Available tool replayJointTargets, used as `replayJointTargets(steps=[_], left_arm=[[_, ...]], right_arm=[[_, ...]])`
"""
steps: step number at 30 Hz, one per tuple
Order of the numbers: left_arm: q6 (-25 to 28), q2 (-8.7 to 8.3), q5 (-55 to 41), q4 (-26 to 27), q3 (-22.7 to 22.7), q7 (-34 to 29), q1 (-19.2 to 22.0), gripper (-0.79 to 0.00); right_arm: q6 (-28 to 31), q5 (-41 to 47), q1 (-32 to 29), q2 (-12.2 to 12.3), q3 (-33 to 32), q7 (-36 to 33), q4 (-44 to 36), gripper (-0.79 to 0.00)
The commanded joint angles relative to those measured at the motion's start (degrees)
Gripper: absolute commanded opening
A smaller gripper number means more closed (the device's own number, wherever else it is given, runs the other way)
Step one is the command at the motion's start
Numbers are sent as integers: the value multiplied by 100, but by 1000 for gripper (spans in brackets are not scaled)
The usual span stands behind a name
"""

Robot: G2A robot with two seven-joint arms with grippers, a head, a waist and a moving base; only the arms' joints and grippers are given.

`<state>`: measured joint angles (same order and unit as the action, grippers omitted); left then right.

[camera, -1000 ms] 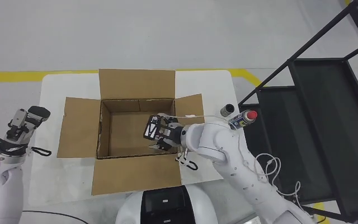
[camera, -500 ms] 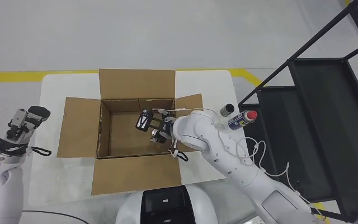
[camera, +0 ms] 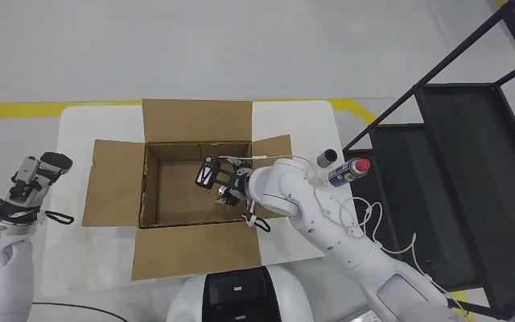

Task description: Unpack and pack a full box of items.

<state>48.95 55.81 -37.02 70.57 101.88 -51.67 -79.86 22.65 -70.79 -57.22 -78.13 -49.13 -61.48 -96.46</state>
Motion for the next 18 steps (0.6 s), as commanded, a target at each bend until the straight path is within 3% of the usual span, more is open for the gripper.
replayJointTargets(steps=[1,18], left_arm=[[0,0,0,0,0,0,0,0],[0,0,0,0,0,0,0,0]], right_arm=[[0,0,0,0,0,0,0,0],[-186,4,312,-102,292,-114,271,0]])
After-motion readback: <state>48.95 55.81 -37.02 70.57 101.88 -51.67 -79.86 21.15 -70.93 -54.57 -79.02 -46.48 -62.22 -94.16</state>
